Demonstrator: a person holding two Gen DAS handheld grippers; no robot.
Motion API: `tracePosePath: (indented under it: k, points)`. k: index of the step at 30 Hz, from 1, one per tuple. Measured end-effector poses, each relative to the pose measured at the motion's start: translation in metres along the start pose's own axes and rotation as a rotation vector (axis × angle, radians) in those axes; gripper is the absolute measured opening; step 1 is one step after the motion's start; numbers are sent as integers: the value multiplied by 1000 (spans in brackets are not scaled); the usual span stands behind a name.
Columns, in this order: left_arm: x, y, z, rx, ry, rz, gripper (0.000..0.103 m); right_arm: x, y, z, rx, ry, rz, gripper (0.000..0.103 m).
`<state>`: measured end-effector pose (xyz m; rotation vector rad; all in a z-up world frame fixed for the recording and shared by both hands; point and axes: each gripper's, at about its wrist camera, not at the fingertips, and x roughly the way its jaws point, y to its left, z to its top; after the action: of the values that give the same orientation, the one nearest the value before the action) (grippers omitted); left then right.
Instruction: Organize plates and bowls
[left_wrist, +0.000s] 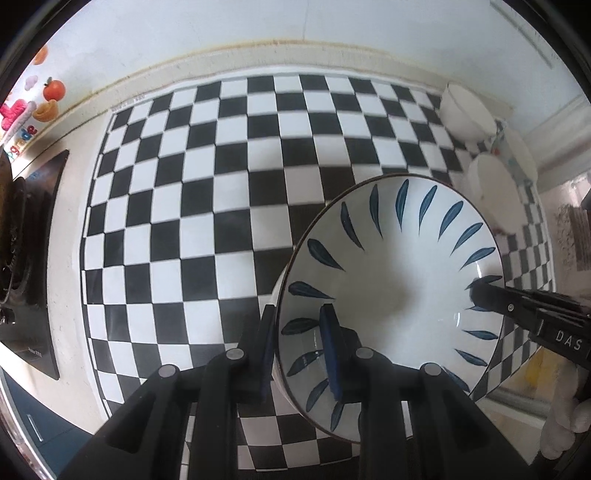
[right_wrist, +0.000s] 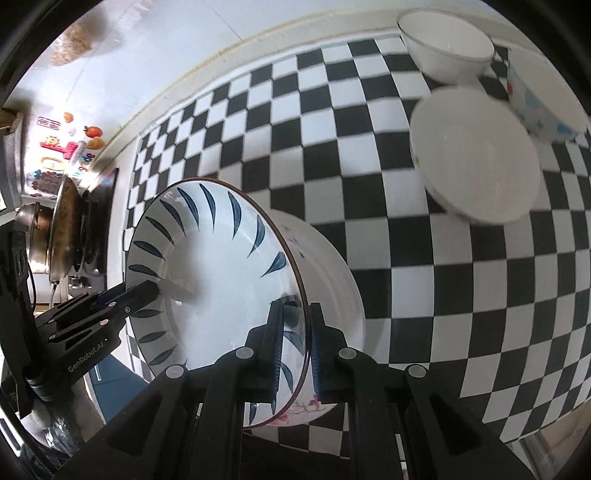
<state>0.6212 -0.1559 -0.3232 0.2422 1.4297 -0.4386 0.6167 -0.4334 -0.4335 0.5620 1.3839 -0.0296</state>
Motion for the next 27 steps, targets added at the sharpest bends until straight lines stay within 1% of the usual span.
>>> tracePosePath:
  k: [3,5,12,17,22,26,27]
  points:
    - [14,-5,-3,9,35,4,21,14,-11,-2,13,24,-7,15]
    - [21,-7,-3,13,56,6,21,28,-7,0,17,37,-15,15]
    - [40,-10,-8,15,108,16,21,44,-14,-2,13,68,-27,15]
    - [49,-12,-10,7,133,9,21,56,-6,0,8,79,-37,15]
    - [54,-8,-11,-16,139,-9,21,56,-10,0,7,89,-25,15]
    - [58,-1,-13,-38,156,-29,22,54,-14,2,24,120,-22,16]
    - [58,1,-13,-45,164,-36,22,50,-20,1,28,126,-19,17]
